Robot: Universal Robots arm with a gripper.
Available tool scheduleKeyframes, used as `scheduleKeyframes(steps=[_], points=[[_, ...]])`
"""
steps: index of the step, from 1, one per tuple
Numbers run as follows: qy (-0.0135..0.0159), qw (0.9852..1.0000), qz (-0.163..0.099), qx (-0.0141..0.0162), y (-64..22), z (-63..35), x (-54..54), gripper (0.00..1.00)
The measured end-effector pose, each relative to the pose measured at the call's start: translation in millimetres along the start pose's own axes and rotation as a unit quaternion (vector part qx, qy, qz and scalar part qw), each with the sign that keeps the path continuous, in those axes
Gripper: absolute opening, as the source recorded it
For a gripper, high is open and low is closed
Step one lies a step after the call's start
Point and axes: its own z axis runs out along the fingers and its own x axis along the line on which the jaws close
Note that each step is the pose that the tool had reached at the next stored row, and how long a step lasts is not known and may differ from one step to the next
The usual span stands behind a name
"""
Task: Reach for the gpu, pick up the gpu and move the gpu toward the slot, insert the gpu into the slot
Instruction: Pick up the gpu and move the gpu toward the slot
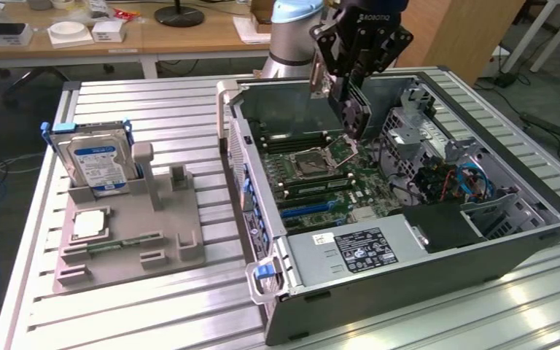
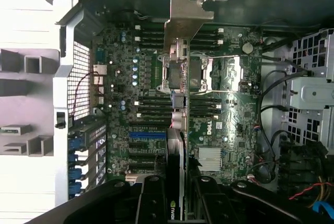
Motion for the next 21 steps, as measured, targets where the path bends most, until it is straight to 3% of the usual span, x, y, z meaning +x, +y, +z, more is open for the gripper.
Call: scheduleKeyframes(steps=[5, 6, 10, 21], points=[[0.0000, 1.0000, 0.000, 0.0000, 0.0, 0.1, -5.0, 0.26], [0.0000, 1.0000, 0.000, 0.0000, -0.1, 0.2, -12.4, 0.26], [0.0000, 1.0000, 0.000, 0.0000, -0.1, 0.3, -17.0, 0.26], [0.0000, 1.0000, 0.000, 0.0000, -0.1, 0.3, -18.8, 0.26]])
